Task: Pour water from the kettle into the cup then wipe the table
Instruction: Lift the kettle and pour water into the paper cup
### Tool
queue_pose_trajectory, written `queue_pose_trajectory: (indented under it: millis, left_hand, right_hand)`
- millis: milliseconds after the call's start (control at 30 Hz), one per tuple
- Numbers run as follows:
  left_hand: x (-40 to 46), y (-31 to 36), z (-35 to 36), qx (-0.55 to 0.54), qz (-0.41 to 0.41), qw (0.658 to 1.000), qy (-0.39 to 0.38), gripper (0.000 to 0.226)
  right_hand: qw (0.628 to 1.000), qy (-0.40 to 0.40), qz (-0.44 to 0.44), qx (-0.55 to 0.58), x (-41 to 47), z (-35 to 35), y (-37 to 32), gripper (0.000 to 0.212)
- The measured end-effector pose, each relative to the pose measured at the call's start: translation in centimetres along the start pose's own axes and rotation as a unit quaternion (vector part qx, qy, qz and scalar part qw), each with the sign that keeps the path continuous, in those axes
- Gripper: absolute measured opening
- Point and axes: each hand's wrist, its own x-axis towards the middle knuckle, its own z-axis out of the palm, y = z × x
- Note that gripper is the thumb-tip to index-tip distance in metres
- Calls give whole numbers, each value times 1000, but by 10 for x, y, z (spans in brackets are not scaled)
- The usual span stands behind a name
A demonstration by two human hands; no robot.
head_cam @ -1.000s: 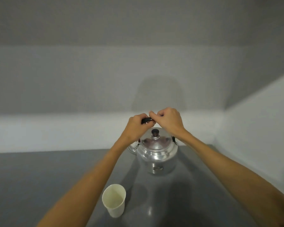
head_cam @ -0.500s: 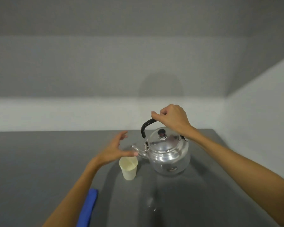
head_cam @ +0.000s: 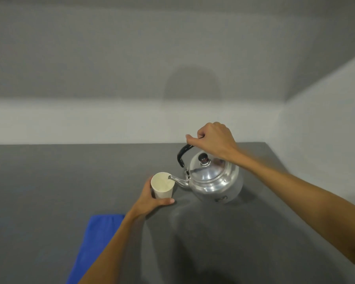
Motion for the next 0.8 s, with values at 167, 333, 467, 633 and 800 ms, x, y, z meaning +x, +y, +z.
queue_pose_trajectory:
  millis: [167,333,467,633,800]
  left_hand:
    - [4,-8,12,10,11,999,43,89]
    - [4,-11,15,100,-33,991,81,90]
    - [4,-12,16,110,-36,990,78,91]
    - [3,-13,16,114,-28,990,81,82]
    - [3,-12,15,110,-32,991,73,84]
  right_hand:
    - [1000,-17,-12,-20,1,5,4,58]
    - [999,-21,-20,-26,5,4,7,58]
    - [999,-22,-24,-22,8,1,8,58]
    - [999,-21,-27,-22,11,-2,7,58]
    - [999,-17,-27,-19,12,-4,8,58]
